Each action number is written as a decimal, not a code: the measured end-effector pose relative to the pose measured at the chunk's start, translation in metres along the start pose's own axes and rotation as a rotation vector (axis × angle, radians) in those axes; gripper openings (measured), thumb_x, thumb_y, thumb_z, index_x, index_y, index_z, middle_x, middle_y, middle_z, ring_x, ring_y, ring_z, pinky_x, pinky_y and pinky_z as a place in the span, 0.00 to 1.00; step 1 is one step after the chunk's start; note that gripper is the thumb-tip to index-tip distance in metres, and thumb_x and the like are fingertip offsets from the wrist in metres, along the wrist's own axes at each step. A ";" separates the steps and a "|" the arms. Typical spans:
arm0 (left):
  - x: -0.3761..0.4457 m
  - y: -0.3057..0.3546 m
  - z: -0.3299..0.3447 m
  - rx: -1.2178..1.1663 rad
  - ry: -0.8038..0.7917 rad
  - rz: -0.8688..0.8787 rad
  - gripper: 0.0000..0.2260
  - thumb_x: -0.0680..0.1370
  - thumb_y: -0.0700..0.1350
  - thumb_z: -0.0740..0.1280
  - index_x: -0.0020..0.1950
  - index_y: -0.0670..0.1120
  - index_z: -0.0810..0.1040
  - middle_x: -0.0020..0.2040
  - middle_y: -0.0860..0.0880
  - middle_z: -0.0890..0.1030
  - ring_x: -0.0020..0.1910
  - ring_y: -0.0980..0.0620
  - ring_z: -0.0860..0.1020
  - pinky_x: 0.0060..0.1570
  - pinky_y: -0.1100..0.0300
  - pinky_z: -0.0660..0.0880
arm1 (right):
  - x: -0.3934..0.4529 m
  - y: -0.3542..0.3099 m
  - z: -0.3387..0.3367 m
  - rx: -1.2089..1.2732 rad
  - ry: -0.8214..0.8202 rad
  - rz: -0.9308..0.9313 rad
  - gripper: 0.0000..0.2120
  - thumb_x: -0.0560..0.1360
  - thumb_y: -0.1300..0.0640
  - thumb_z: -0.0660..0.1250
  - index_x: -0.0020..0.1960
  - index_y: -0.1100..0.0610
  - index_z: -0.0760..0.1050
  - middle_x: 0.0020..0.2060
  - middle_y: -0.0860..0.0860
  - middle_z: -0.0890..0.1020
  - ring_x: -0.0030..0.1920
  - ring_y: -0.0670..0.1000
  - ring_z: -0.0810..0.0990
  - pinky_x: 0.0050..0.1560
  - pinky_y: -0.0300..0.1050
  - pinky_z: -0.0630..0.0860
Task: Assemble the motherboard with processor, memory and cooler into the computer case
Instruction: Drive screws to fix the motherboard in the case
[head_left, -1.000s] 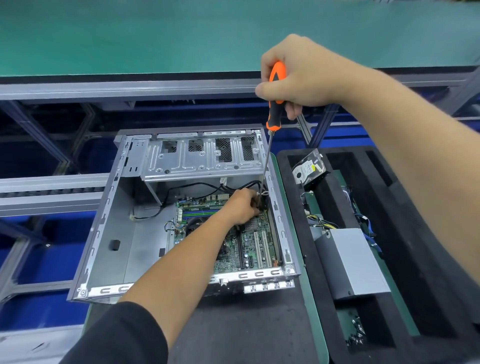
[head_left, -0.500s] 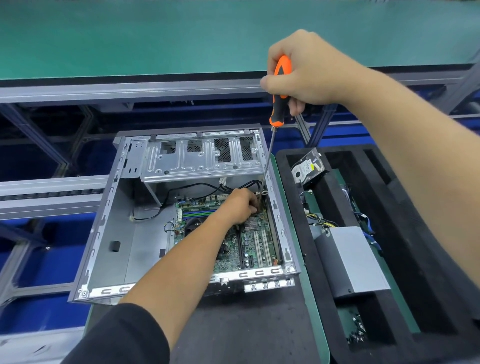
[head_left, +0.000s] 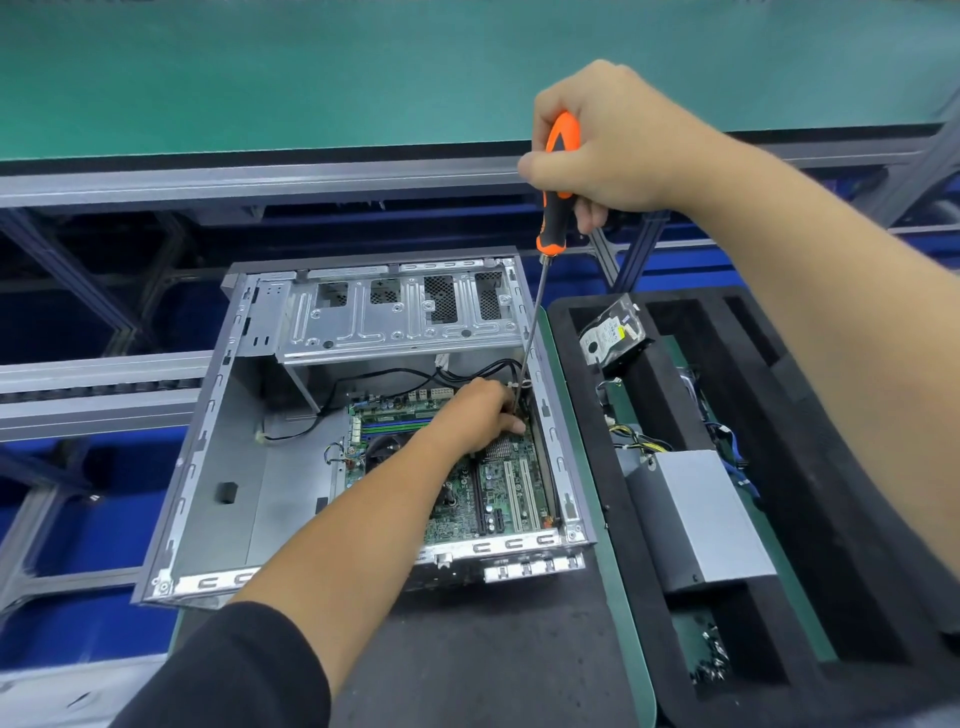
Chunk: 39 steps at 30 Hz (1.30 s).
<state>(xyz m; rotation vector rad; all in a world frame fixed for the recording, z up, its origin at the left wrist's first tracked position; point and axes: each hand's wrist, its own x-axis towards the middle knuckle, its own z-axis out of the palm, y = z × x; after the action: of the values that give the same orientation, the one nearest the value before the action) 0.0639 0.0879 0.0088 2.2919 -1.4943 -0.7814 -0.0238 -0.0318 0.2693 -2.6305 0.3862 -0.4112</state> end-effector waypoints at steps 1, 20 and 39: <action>0.000 0.000 0.000 0.013 0.006 0.014 0.13 0.73 0.51 0.72 0.45 0.41 0.78 0.38 0.46 0.77 0.40 0.45 0.76 0.37 0.56 0.69 | 0.000 0.000 0.000 0.000 0.000 -0.001 0.06 0.75 0.57 0.65 0.42 0.59 0.73 0.22 0.48 0.78 0.22 0.50 0.80 0.21 0.36 0.73; 0.001 -0.003 0.003 0.106 0.055 0.097 0.10 0.76 0.47 0.70 0.40 0.46 0.71 0.36 0.53 0.70 0.37 0.50 0.71 0.39 0.59 0.66 | -0.001 0.000 -0.005 -0.008 -0.008 0.017 0.06 0.75 0.57 0.65 0.43 0.61 0.73 0.22 0.49 0.79 0.22 0.50 0.81 0.21 0.35 0.73; -0.003 0.006 0.004 -0.019 0.104 0.002 0.10 0.72 0.43 0.73 0.42 0.35 0.81 0.39 0.44 0.77 0.35 0.46 0.74 0.36 0.58 0.73 | -0.001 -0.025 0.007 -0.091 -0.125 -0.116 0.08 0.75 0.54 0.66 0.40 0.56 0.72 0.26 0.51 0.80 0.24 0.49 0.81 0.30 0.49 0.81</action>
<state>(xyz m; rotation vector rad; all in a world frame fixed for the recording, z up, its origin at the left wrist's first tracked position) 0.0563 0.0883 0.0098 2.2800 -1.4369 -0.6622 -0.0171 -0.0068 0.2748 -2.7588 0.2178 -0.2699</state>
